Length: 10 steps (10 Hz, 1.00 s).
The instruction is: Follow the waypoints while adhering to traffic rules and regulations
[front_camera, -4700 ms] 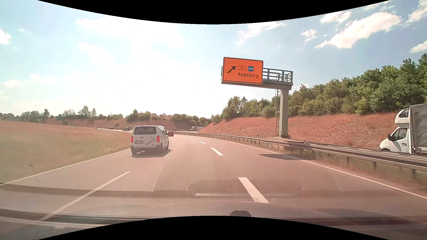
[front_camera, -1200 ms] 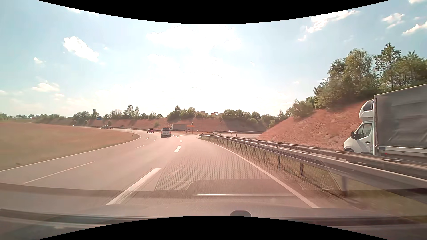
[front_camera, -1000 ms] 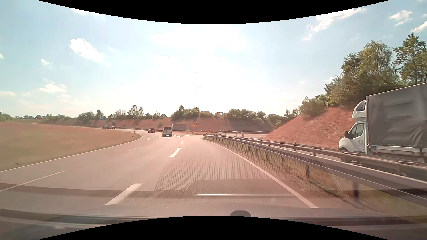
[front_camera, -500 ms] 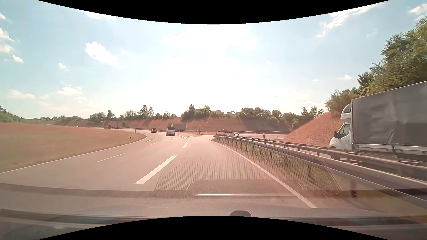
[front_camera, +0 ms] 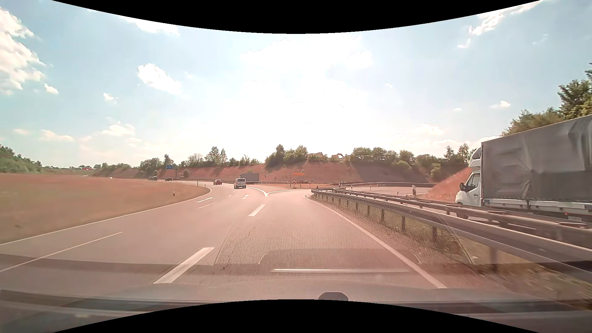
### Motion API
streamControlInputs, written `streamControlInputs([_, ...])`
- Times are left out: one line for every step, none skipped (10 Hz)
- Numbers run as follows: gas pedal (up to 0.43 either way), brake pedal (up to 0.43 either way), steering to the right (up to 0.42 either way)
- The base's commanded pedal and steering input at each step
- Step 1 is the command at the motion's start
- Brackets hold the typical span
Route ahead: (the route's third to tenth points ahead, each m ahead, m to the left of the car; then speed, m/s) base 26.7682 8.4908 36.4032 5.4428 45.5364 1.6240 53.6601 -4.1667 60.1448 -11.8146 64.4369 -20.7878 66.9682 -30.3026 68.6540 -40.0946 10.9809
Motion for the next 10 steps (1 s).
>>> streamControlInputs([0.047, 0.0, -0.053])
streamControlInputs([0.047, 0.0, -0.053])
streamControlInputs([0.02, 0.0, -0.051])
streamControlInputs([0.0, 0.0, -0.047])
streamControlInputs([0.0, 0.0, -0.043])
streamControlInputs([0.0, 0.0, -0.038])
streamControlInputs([0.0, 0.0, -0.033])
streamControlInputs([0.0, 0.0, -0.03])
streamControlInputs([0.0, 0.0, -0.028])
streamControlInputs([0.0, 0.0, -0.024])
